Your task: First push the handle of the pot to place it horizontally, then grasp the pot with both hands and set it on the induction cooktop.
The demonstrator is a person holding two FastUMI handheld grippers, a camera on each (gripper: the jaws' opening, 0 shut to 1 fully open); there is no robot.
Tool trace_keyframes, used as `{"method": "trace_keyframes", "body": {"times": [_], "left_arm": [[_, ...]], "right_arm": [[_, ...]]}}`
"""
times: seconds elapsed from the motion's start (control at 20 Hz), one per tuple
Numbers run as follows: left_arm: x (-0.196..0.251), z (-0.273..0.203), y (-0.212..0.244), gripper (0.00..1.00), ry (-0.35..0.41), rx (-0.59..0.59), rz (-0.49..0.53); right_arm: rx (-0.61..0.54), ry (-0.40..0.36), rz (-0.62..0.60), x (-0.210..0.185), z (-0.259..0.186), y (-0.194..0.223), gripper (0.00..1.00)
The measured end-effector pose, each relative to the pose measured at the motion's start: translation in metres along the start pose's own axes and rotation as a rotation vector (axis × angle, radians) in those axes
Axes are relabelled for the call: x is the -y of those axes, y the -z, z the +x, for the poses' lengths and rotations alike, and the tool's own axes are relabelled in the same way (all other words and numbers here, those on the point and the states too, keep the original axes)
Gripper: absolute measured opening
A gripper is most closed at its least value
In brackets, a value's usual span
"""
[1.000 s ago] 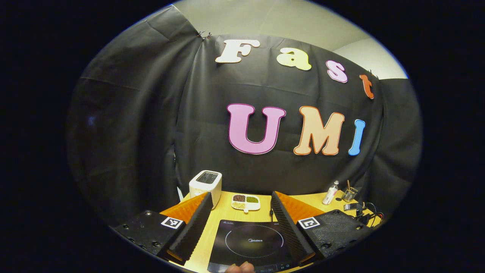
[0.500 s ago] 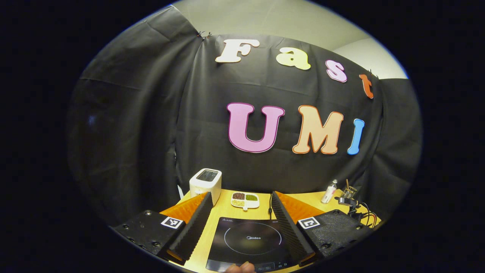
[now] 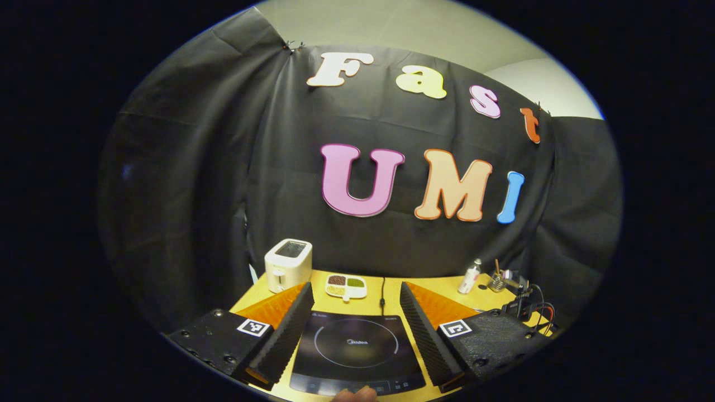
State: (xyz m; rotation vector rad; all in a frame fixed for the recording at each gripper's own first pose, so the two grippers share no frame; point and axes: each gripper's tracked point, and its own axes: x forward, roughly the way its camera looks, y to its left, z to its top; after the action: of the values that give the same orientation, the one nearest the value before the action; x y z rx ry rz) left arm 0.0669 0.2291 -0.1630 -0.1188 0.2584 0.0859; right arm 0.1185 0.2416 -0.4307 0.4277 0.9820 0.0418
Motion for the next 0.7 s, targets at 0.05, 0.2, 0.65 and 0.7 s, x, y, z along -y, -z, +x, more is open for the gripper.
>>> {"method": "trace_keyframes", "body": {"times": [0.05,0.2,0.65,0.7], "left_arm": [[0.008,0.002,0.004,0.95,0.013,-0.012,-0.004],[0.035,0.009,0.025,0.90,0.076,-0.077,-0.014],[0.125,0.044,0.141,0.95,0.187,-0.402,-0.080],[0.134,0.050,0.157,0.95,0.183,-0.445,-0.099]], "right_arm": [[0.024,0.014,-0.015,0.012,-0.006,-0.007,0.02],[0.091,0.080,-0.085,0.051,-0.026,-0.034,0.00],[0.131,0.164,-0.213,0.144,-0.034,-0.079,0.13],[0.145,0.183,-0.230,0.160,-0.032,-0.089,0.14]]}}
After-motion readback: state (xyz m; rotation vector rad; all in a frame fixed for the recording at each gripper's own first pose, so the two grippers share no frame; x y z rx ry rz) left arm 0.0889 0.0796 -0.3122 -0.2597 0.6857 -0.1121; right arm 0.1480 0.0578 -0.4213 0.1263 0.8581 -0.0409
